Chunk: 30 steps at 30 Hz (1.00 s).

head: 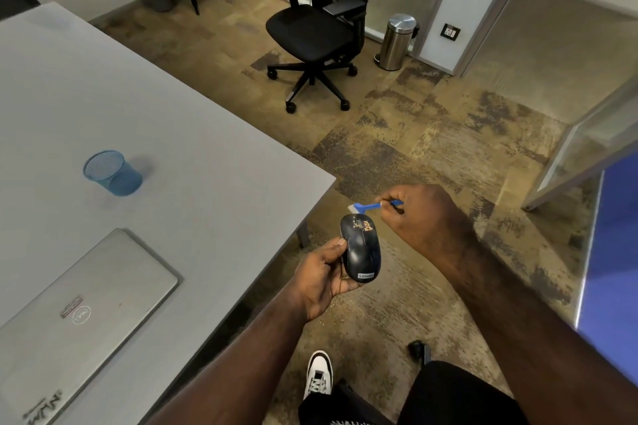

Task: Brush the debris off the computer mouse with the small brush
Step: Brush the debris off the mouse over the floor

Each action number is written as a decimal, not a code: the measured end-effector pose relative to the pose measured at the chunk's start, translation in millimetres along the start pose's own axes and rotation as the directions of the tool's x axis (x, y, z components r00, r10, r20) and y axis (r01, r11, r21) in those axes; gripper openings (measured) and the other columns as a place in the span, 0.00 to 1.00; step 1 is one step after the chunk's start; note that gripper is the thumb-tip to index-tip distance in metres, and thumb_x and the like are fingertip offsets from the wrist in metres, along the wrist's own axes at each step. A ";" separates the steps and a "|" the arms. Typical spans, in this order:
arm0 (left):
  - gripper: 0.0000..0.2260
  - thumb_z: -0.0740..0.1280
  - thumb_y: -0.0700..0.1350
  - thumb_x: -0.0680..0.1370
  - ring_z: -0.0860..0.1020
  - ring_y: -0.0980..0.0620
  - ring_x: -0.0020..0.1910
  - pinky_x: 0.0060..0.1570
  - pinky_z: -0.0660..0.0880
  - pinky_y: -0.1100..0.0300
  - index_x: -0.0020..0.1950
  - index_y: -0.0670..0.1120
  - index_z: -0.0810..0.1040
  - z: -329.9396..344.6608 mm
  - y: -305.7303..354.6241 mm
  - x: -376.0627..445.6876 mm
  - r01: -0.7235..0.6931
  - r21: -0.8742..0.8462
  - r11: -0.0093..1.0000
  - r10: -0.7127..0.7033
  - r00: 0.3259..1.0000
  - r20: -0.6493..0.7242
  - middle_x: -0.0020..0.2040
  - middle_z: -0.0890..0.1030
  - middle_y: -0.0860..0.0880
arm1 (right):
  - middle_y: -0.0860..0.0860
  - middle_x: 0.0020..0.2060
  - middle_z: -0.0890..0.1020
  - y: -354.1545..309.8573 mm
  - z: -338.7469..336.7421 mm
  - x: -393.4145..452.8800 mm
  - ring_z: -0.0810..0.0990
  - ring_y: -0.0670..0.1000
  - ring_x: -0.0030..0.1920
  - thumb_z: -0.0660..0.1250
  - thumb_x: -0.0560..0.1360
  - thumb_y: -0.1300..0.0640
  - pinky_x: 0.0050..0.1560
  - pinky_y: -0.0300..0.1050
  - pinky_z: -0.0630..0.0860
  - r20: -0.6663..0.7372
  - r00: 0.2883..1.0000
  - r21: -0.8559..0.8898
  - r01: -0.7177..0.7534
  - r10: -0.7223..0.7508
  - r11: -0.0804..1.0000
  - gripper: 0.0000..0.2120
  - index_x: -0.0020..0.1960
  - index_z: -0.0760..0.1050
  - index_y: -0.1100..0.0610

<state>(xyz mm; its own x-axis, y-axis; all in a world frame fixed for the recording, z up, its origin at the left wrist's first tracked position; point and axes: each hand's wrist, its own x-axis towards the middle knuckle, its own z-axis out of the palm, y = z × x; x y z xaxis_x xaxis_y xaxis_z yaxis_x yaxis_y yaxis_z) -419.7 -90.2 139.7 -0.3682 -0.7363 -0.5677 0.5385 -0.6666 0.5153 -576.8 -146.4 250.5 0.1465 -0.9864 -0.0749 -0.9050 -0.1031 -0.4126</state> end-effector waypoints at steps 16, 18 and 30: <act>0.14 0.54 0.44 0.82 0.82 0.47 0.49 0.42 0.83 0.54 0.60 0.45 0.77 -1.2 1.8 3.9 0.000 -0.027 1.000 0.000 1.000 0.007 0.56 0.80 0.42 | 0.44 0.26 0.78 10.5 -5.9 0.3 0.72 0.43 0.23 0.68 0.73 0.52 0.24 0.39 0.69 0.023 0.999 0.133 -0.028 0.025 0.991 0.06 0.46 0.84 0.50; 0.14 0.54 0.44 0.82 0.81 0.46 0.50 0.43 0.82 0.53 0.61 0.46 0.77 -1.1 1.9 4.6 0.000 -0.024 1.000 0.001 1.000 0.008 0.57 0.80 0.42 | 0.43 0.25 0.76 9.7 -3.3 -0.2 0.70 0.43 0.21 0.67 0.73 0.51 0.24 0.38 0.66 0.048 0.999 0.084 -0.026 0.022 0.996 0.07 0.45 0.83 0.50; 0.13 0.55 0.44 0.82 0.81 0.47 0.49 0.47 0.81 0.52 0.61 0.47 0.77 -0.1 0.9 7.2 -0.004 0.046 0.999 0.004 1.000 -0.003 0.55 0.81 0.44 | 0.44 0.26 0.78 9.0 -4.6 4.9 0.71 0.43 0.22 0.67 0.72 0.51 0.25 0.41 0.72 -0.003 0.998 0.039 -0.066 0.066 0.997 0.07 0.43 0.84 0.51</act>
<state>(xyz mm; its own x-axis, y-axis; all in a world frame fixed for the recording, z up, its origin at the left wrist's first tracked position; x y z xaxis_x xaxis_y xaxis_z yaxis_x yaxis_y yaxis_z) -421.8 -96.1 136.0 -0.3639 -0.7384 -0.5677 0.5042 -0.6687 0.5465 -586.0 -152.7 250.6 0.0847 -0.9915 -0.0992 -0.8964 -0.0324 -0.4420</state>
